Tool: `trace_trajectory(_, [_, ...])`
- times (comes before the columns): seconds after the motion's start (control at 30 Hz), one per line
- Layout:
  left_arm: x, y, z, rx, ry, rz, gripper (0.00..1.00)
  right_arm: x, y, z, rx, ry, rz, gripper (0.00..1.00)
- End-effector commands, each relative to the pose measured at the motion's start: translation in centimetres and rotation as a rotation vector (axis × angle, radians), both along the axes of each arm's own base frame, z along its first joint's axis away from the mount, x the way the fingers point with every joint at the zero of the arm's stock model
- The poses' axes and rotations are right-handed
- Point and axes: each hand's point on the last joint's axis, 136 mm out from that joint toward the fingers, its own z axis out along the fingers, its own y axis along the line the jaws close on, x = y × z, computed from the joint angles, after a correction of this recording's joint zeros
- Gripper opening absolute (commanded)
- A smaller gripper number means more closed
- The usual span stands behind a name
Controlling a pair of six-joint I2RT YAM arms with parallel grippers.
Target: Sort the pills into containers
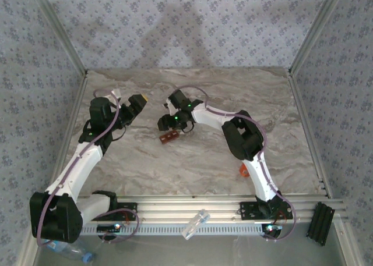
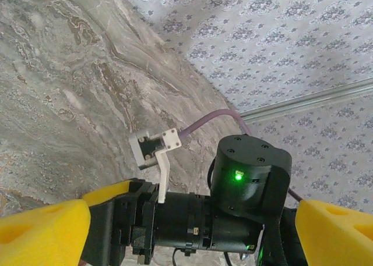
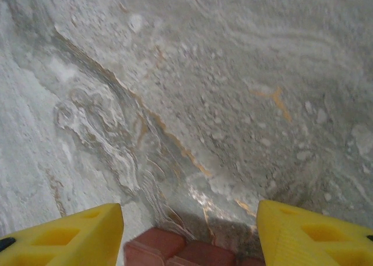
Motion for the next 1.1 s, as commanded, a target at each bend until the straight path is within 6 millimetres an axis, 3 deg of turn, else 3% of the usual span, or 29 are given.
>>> trace_trajectory(0.0, [-0.4,0.2,0.4,-0.005,-0.017,0.002,0.91,-0.9,-0.5,1.7,0.027,-0.005,0.03,0.63])
trace_trajectory(0.3, [-0.2,0.2,0.2,-0.007,-0.016,0.001,0.91,-3.4,-0.6,3.2,0.088,0.006,0.043,0.6])
trace_trajectory(0.6, [0.1,0.0,0.1,-0.01,-0.014,-0.003,0.91,-8.1,-0.7,2.2,0.076,0.031,0.093,0.6])
trace_trajectory(0.73, [0.2,0.0,-0.1,-0.006,-0.011,-0.006,0.92,-9.5,-1.2,2.7,0.078,0.021,0.101,0.61])
trace_trajectory(0.87, [0.4,-0.1,-0.2,-0.007,-0.008,-0.008,0.92,-9.2,-1.8,4.6,0.06,-0.06,0.114,0.64])
trace_trajectory(1.07, [0.6,-0.1,-0.1,-0.012,-0.008,-0.007,0.92,-7.0,-3.0,4.7,-0.016,-0.106,0.114,0.7])
